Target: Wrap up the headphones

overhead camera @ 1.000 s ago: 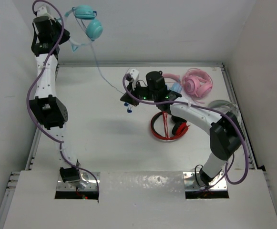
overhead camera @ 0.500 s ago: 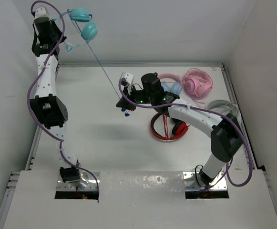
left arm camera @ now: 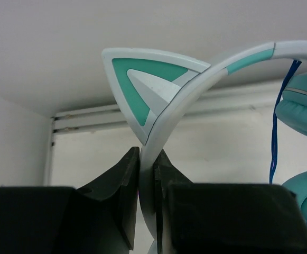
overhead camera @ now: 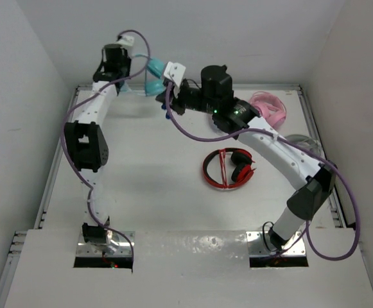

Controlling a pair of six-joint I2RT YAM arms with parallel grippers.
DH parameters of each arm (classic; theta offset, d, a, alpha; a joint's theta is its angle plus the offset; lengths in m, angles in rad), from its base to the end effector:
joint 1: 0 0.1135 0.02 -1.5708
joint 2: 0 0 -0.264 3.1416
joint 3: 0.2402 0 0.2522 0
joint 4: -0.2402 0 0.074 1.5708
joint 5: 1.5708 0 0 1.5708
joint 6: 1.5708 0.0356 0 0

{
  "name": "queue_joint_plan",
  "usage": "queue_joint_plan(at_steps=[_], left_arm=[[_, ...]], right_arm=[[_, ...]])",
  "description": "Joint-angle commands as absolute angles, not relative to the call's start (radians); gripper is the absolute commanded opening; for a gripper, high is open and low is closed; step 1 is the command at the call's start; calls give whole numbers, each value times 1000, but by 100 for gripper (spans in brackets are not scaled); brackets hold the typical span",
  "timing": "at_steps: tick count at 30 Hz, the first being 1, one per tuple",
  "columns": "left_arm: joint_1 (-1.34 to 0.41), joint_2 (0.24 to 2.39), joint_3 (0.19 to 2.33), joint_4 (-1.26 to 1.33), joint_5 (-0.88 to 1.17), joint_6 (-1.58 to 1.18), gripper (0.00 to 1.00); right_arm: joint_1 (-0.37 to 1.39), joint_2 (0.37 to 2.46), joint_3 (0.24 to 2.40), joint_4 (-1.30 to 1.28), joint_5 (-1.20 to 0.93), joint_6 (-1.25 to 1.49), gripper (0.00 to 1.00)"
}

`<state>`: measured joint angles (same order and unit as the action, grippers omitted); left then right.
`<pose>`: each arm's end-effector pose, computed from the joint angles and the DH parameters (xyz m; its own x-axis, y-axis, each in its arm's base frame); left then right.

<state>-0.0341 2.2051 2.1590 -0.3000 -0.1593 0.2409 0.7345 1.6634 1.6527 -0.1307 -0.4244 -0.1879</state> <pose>0.5265 -0.0123 0.3378 -0.3568 0.2479 -0.9007 -0.0312 0.9605 0.2767 0.2836 0.2759 0.4187 0.0678 -0.1681 -0.9834 -0.9168 0.3784 -0.1279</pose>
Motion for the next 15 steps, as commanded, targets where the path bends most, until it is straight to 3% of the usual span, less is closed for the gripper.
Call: queue_joint_plan(at_steps=[1,10,15], left_arm=[[-132,2096,2132,-218,-68,428,0],[-255,2065,2149,-419,158,580,0],[-275,2062,2204,-555,328,601,0]], right_arm=[[697,1646,1791,-160,-243,-374,0],[462,1822,1988,-163,-3,-443,0],[382,1870,1997,-107,-3,-376,0]])
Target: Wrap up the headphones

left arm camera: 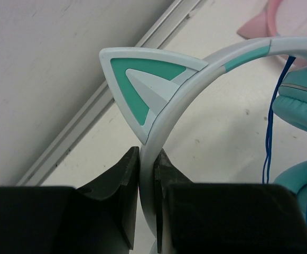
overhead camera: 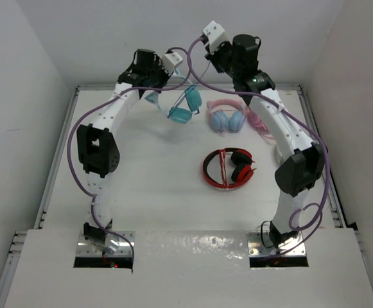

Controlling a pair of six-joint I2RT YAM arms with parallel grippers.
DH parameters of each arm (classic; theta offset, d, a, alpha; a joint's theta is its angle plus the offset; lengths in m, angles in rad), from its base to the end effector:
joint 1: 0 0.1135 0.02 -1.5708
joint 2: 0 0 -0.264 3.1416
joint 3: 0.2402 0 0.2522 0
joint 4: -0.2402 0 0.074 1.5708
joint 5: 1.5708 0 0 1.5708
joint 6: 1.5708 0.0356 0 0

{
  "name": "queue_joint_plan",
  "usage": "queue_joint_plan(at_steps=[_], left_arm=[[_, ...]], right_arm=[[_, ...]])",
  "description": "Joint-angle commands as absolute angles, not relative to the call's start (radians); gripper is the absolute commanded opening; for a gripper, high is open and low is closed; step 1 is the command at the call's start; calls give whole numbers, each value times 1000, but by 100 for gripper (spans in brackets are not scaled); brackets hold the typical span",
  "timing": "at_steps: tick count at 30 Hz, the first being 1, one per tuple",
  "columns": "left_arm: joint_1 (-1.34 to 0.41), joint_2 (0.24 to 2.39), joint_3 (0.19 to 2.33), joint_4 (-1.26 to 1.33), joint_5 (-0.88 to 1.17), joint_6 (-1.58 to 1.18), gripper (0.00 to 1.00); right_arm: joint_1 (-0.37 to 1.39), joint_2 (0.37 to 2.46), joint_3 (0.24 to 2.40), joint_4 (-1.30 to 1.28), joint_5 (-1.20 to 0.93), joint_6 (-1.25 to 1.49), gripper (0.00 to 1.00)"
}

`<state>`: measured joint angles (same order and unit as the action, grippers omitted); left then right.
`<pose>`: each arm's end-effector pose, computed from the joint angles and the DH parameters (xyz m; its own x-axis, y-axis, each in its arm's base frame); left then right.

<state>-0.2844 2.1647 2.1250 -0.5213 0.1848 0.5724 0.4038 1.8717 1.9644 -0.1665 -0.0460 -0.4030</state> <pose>0.4850 -0.1486 0.3245 -0.1990 0.6129 -0.7647 0.6340 0.6755 0.3764 0.4094 0.1767 0.4400 0.1081 -0.3798 -0.9187 -0.4264 0.8171 -0.3880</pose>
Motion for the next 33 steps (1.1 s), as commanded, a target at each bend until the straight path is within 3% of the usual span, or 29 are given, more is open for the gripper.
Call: queue_joint_plan(at_steps=[1,9,16,22,33], left_arm=[[-276,2062,2212,-575,368,607,0],[-308,2057,2312,-788,500,693,0],[-310,2057,2356,-798,508,657,0],[-226,2031,2419,-769,689,493,0],[-187,1959,2559,-718,810,206,0]], right_arm=[[367,1873,1993,-95,-8,-326,0],[287,1911,1990,-45,-58,-210,0],[276,1913,2010,-35,-52,-206,0],[184,1859,1818,29,-171,-52,0],[213,1868,1502,253,-517,187,0]])
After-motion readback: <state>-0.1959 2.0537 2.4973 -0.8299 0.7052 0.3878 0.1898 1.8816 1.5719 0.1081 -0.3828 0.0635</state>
